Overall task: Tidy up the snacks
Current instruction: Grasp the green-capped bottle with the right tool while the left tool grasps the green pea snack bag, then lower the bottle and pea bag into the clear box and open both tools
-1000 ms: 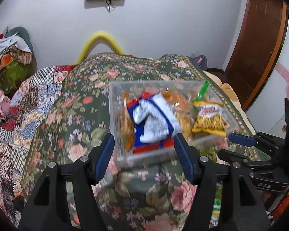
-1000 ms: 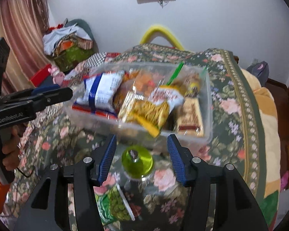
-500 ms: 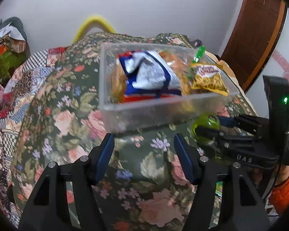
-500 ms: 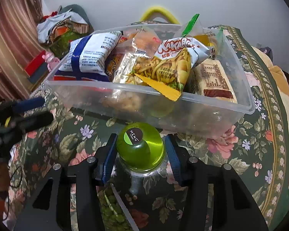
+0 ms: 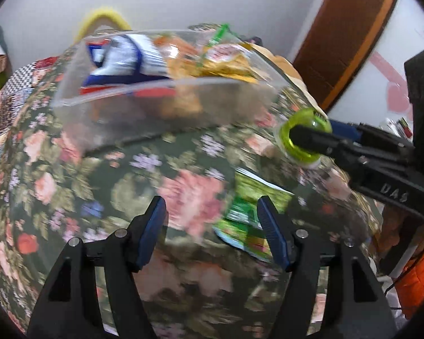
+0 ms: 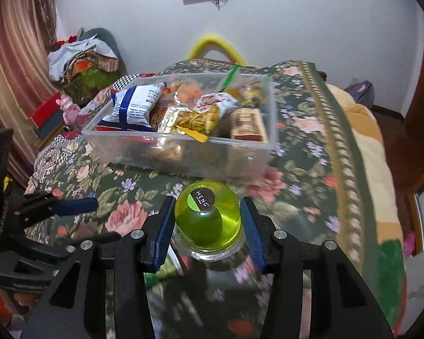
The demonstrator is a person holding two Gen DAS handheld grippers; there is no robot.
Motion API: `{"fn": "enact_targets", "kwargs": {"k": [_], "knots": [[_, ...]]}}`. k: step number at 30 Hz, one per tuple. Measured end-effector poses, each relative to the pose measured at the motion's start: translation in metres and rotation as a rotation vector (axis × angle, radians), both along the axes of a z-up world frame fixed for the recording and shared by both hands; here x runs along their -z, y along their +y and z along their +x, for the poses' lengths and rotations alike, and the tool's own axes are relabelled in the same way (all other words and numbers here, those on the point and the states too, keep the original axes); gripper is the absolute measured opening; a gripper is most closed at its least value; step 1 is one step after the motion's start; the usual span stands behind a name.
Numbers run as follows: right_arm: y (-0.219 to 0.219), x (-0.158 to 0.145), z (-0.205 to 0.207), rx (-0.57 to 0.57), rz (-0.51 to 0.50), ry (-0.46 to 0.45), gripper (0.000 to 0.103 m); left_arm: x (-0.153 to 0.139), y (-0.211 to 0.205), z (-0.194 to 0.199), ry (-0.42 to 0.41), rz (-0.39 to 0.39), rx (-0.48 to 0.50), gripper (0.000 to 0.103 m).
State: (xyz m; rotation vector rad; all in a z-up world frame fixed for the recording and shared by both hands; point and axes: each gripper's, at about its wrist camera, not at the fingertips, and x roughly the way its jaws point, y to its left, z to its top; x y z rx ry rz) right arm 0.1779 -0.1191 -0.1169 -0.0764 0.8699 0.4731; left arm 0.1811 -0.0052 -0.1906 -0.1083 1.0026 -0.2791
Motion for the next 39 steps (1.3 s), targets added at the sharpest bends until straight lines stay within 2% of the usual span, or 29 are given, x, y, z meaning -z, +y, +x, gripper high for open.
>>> {"fn": "enact_targets", "kwargs": {"k": [4,6,10,12,14,17,25,31,39], "knots": [[-0.016,-0.006,-0.01,0.016,0.011,-0.006,0.043,0.014,-0.018,0.003,0.042,-0.007,0.031,0.068],[-0.021,-0.007,-0.014,0.025,0.011,-0.008,0.043,0.023,-0.027,0.007,0.06,0.017,0.051,0.069],[-0.03,-0.005,-0.015,0.046,0.013,0.005,0.043,0.026,-0.039,0.007,0.0,0.094,0.055,0.069],[-0.032,-0.005,-0.016,0.051,0.018,0.008,0.043,0.027,-0.038,0.009,-0.016,0.097,0.042,0.064],[-0.032,-0.004,-0.017,0.052,0.022,0.008,0.043,0.026,-0.034,0.01,-0.03,0.112,0.019,0.044],[-0.031,-0.004,-0.019,0.049,0.027,0.005,0.043,0.023,-0.025,0.012,-0.033,0.089,-0.005,0.042],[-0.02,-0.016,-0.009,0.034,0.044,-0.028,0.043,-0.015,0.004,0.014,-0.107,0.05,-0.07,0.042],[-0.009,-0.033,0.007,0.026,0.068,-0.081,0.043,-0.058,0.012,0.025,-0.206,0.022,-0.088,0.042],[0.008,-0.049,0.037,0.022,0.08,-0.154,0.043,-0.09,0.019,0.069,-0.264,-0.019,-0.118,0.042]]}}
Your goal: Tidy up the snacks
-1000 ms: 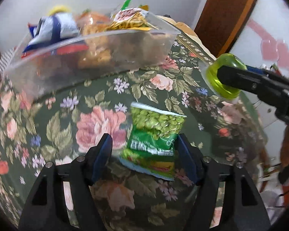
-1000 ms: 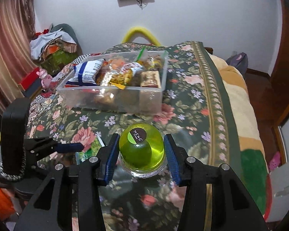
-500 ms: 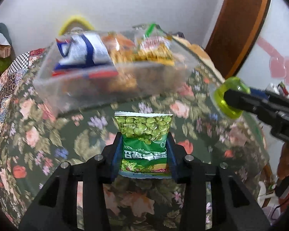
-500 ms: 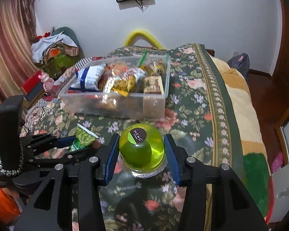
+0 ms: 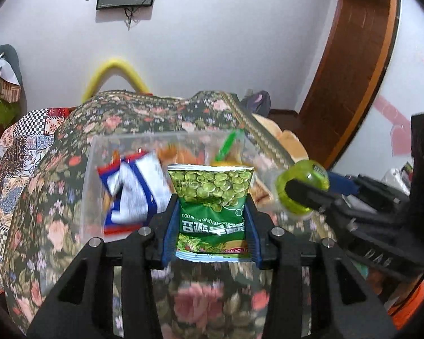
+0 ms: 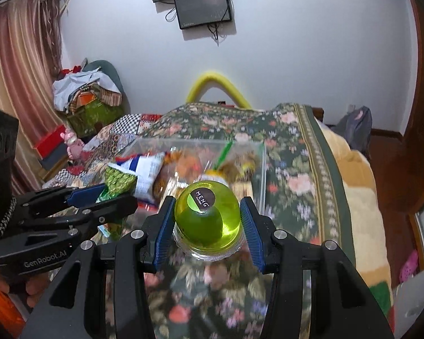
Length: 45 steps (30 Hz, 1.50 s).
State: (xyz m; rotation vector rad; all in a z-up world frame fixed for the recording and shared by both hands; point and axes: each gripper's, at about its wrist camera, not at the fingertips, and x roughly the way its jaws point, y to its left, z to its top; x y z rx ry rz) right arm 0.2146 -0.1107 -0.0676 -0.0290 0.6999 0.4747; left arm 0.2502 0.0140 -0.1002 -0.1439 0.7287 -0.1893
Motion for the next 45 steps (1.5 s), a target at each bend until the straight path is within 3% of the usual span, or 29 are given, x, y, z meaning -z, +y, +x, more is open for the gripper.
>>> {"fn": "enact_targets", "kwargs": {"k": [6,15,21,25,30,35,39,42,45], "knots": [[0.007,0.002,0.036,0.028,-0.048,-0.017,0.043,-0.003,0.0,0.03,-0.011,-0.013,-0.022,0.042],[0.005,0.02,0.079,0.073,-0.021,0.055,0.044,0.028,0.001,0.071,0.078,0.0,-0.053,0.042],[0.011,0.022,0.078,0.056,-0.065,0.036,0.047,0.035,0.007,0.074,0.096,-0.025,-0.082,0.049],[0.006,0.008,0.067,0.032,-0.055,0.014,0.047,0.023,0.008,0.064,0.071,-0.018,-0.092,0.052],[-0.007,-0.021,0.047,0.03,-0.009,-0.025,0.047,-0.013,0.008,0.034,-0.008,-0.005,-0.104,0.052],[-0.017,-0.062,0.013,0.017,0.042,-0.083,0.048,-0.064,0.006,-0.019,-0.16,0.046,-0.137,0.052],[-0.023,-0.093,-0.024,0.009,0.068,-0.158,0.057,-0.101,0.005,-0.067,-0.265,0.063,-0.134,0.052],[-0.028,-0.112,-0.053,0.01,0.097,-0.21,0.058,-0.123,0.002,-0.102,-0.33,0.075,-0.129,0.052],[-0.032,-0.124,-0.074,0.013,0.127,-0.237,0.061,-0.137,-0.001,-0.134,-0.388,0.093,-0.132,0.058]]}}
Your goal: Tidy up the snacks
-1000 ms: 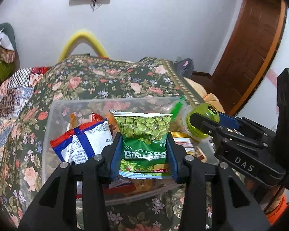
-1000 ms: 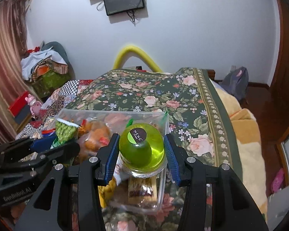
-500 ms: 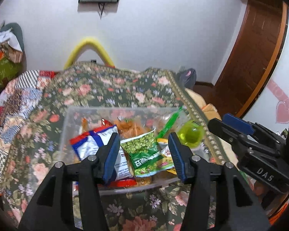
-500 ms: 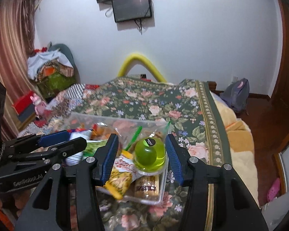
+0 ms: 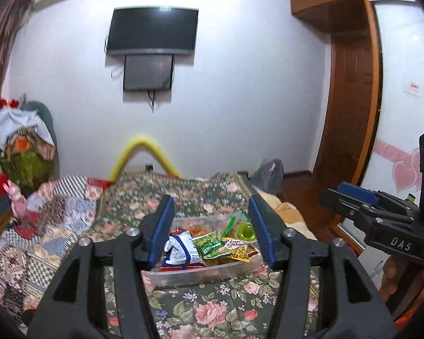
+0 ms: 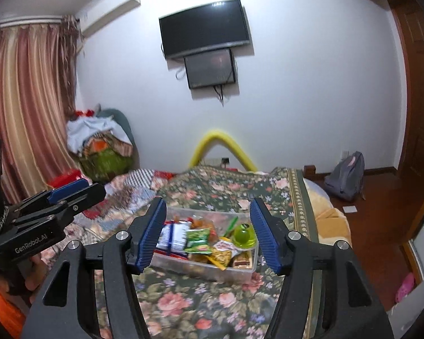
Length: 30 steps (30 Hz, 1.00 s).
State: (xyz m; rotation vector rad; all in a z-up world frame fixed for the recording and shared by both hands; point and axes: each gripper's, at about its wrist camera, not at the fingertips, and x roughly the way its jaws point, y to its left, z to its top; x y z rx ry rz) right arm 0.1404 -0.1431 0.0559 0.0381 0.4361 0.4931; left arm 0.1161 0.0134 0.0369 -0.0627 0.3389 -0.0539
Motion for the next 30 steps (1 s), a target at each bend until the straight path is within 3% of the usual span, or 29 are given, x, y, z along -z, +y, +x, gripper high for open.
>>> {"fn": "enact_targets", "kwargs": {"k": [4,16,20,30], "knots": [[0.0,-0.007,-0.028,0.002,-0.005,-0.047,0.066,-0.007,-0.002,-0.033,-0.04,0.005,0.003,0.064],[0.004,-0.003,-0.053,0.044,0.002,-0.094,0.103,0.005,-0.006,-0.067,-0.068,0.022,-0.008,0.084],[0.003,-0.001,-0.061,0.063,0.003,-0.104,0.103,0.007,-0.004,-0.072,-0.081,0.011,-0.028,0.098],[0.002,0.003,-0.07,0.068,-0.008,-0.111,0.103,0.01,0.0,-0.078,-0.09,0.002,-0.045,0.102]]}}
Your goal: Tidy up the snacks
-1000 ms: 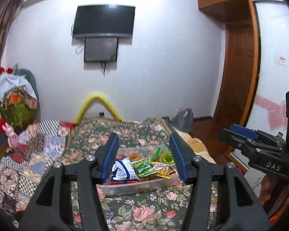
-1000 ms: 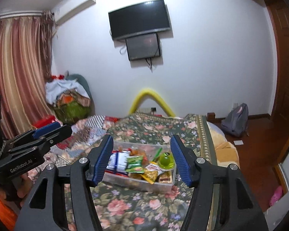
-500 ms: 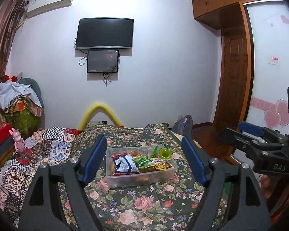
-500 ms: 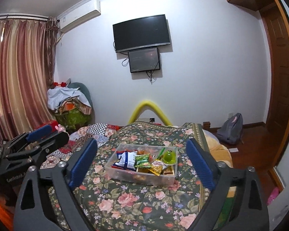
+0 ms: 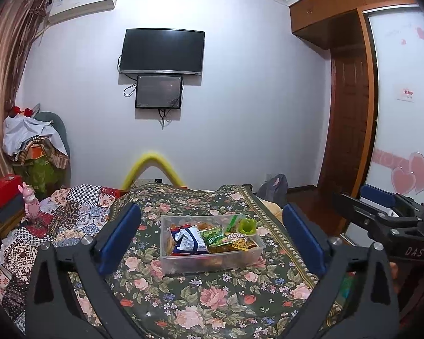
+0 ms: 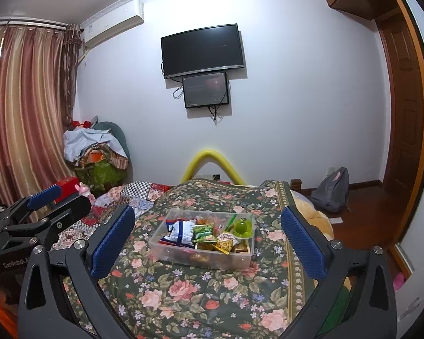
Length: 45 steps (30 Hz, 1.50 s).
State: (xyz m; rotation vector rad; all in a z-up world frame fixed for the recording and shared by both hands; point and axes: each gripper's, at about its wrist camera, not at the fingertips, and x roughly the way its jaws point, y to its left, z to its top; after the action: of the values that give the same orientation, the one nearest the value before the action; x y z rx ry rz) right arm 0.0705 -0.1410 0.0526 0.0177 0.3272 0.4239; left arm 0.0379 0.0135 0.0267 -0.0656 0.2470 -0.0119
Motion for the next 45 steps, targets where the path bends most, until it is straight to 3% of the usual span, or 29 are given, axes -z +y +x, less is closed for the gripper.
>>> {"fn": "enact_targets", "kwargs": {"k": [45], "knots": [[-0.0001,-0.0012,-0.0058,0.019,-0.018,-0.007,0.103,0.006,-0.0037,-0.0042,-0.001,0.006,0.024,0.102]]}}
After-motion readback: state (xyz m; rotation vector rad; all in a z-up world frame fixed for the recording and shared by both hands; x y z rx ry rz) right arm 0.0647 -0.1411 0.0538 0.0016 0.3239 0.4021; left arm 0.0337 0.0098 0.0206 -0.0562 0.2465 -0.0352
